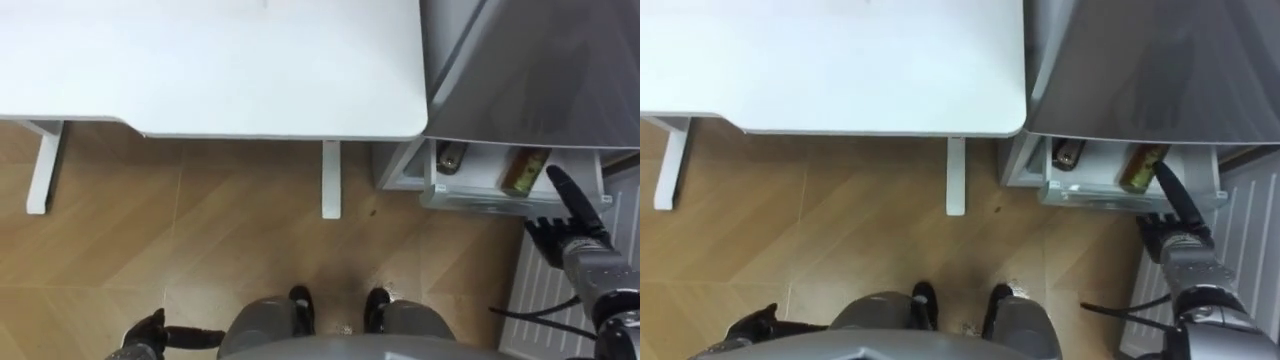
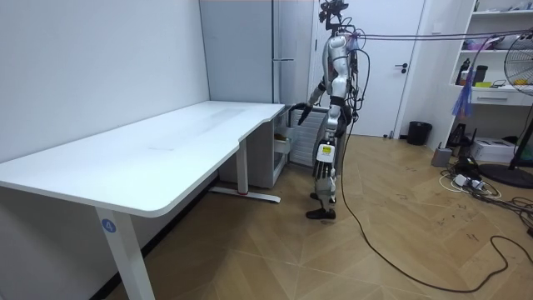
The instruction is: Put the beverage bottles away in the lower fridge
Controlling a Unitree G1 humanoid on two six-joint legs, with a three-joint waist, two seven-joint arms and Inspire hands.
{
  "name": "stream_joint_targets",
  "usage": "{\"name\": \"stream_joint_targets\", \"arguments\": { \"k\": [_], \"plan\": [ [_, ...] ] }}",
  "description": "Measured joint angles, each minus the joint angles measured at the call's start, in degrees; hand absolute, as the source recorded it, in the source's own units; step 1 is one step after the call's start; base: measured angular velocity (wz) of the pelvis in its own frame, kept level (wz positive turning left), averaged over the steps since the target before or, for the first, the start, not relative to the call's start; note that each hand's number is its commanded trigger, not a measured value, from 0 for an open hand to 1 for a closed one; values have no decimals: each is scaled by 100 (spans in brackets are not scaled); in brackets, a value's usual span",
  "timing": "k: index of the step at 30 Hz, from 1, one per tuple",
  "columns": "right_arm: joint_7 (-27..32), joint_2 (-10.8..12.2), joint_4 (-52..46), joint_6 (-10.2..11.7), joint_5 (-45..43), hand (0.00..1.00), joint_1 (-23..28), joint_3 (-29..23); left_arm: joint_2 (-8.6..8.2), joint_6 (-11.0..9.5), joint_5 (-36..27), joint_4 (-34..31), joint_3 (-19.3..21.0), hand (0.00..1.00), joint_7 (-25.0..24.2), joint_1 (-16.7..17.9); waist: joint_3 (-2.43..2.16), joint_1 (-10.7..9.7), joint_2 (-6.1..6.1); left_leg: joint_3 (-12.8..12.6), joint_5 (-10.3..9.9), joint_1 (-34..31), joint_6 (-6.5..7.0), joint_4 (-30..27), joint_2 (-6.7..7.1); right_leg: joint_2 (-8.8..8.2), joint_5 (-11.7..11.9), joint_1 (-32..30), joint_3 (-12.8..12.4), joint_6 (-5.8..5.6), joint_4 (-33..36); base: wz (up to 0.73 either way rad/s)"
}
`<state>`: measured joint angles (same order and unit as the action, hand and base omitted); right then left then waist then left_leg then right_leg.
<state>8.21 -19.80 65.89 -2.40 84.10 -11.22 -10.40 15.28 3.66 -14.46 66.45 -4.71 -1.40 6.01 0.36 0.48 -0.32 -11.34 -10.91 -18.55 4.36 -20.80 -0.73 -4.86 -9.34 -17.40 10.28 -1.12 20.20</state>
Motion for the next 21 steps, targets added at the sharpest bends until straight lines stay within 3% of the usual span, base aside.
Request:
{"name": "stream_joint_targets", "arguments": {
  "k": [8, 13, 21],
  "plan": [
    [118, 3, 179, 14, 200, 0, -117, -5, -16, 14, -28, 16, -1, 0, 130, -6, 64, 16, 92, -13, -6, -173, 2, 18, 1, 1, -4, -205, -38, 3, 74, 0],
    [97, 17, 544, 13, 293, 0, -192, -5, -24, 50, -105, 22, -30, 0, 124, -6, 66, 21, 104, -14, -5, -226, 1, 12, 2, 5, -6, -258, -44, 5, 65, 0],
    [-179, 316, 662, 16, 379, 0, -173, -441, -41, 120, -43, 39, 10, 0, 61, -47, 69, 0, 132, -17, -5, -231, 1, 6, -5, 17, -6, -273, -76, 6, 90, 0]
  ]
}}
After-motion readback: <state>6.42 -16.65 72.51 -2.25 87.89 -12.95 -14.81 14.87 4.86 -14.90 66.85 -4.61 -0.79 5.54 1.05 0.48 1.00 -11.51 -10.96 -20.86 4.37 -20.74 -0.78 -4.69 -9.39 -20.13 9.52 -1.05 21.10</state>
